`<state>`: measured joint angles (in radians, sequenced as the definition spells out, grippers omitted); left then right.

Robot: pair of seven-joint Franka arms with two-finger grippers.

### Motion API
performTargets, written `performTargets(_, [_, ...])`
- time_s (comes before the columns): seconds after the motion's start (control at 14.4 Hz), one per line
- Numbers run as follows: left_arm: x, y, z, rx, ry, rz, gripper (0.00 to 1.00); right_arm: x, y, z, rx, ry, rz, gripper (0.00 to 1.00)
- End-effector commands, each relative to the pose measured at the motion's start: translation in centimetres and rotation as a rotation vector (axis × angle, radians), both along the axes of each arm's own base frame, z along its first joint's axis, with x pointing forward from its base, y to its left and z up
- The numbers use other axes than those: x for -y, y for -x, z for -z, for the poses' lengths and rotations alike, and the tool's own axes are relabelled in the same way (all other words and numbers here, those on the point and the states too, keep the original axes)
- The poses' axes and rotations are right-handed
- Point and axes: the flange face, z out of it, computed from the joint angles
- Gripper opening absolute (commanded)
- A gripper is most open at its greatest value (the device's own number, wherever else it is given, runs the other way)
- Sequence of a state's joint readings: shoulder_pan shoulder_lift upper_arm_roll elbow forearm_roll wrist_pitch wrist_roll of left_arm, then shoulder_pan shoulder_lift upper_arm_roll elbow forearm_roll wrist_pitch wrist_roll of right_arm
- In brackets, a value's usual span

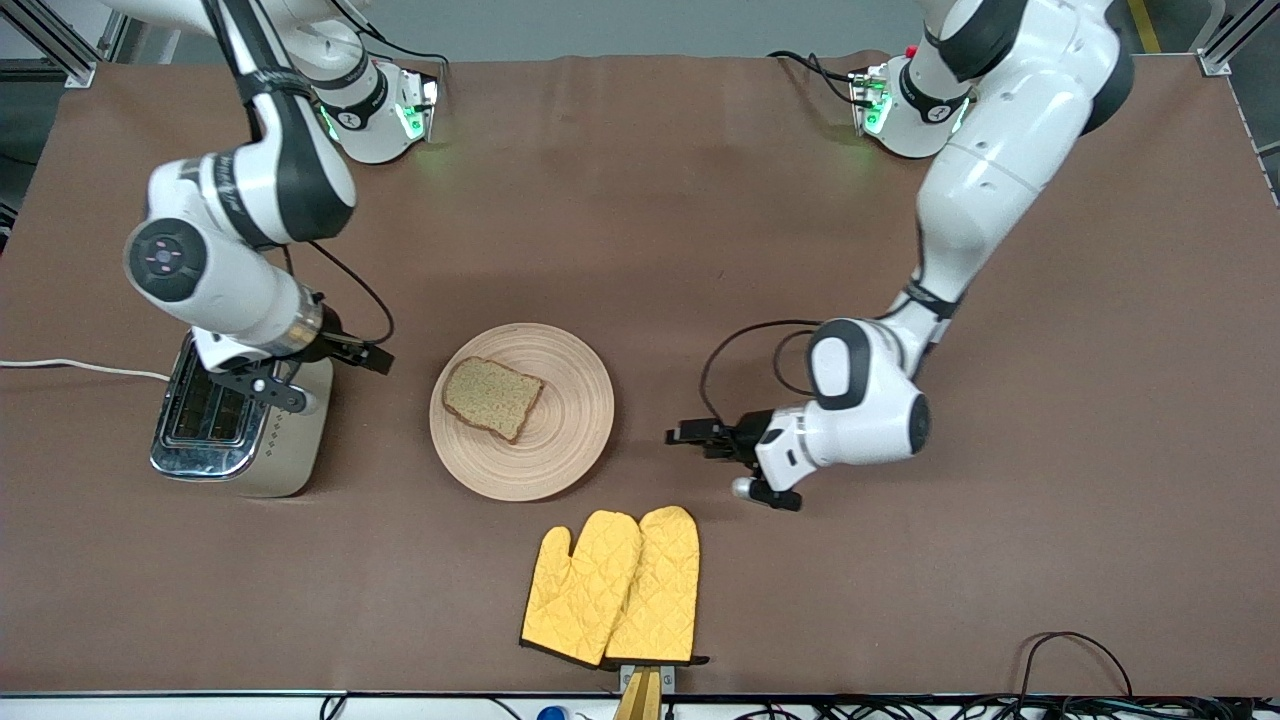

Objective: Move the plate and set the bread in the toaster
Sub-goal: 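Release the plate with the left gripper while the right gripper reaches the bread, then grasp the bread slice with the right gripper while the left gripper withdraws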

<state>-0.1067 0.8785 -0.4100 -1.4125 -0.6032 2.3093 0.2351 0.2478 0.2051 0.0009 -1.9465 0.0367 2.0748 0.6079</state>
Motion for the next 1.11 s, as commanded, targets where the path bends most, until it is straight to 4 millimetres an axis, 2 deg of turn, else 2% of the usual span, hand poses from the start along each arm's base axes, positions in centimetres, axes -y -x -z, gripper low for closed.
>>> performTargets(0.0, [-6.2, -0.6, -4.5, 0.038, -0.191, 0.099, 1.00, -2.3, 1.0, 4.0, 0.013, 0.001, 0.049, 1.00])
performTargets(0.07, [-8.1, -1.0, -5.7, 0.054, -0.242, 0.123, 1.00, -2.9, 1.1, 5.2, 0.002, 0.006, 0.042, 1.00])
performTargets(0.14, [-9.8, -1.3, -6.9, 0.064, -0.288, 0.145, 1.00, -4.4, 1.4, 6.3, -0.007, 0.017, 0.011, 1.00])
performTargets(0.28, [-13.2, -2.0, -9.0, 0.084, -0.391, 0.186, 1.00, -5.4, 1.6, 8.2, -0.014, 0.026, -0.010, 1.00])
performTargets(0.35, [-14.1, -2.1, -10.5, 0.090, -0.440, 0.200, 1.00, -5.1, 1.4, 9.1, -0.018, 0.028, -0.004, 1.00])
performTargets(0.48, [-16.4, -2.0, -13.4, 0.099, -0.562, 0.227, 1.00, -6.4, 1.9, 10.3, -0.029, 0.033, -0.028, 0.97])
performTargets(0.69, [-19.7, -1.4, -18.4, 0.078, -0.684, 0.244, 1.00, -6.5, 1.9, 12.6, -0.040, 0.038, -0.031, 0.92])
performTargets(0.83, [-22.1, -0.7, -21.9, 0.063, -0.730, 0.212, 1.00, -6.8, 1.9, 13.4, -0.044, 0.041, -0.036, 0.85])
performTargets(1.04, [-23.3, 1.7, -28.7, 0.066, -0.777, 0.141, 1.00, -7.2, 2.0, 13.8, -0.048, 0.043, -0.043, 0.70])
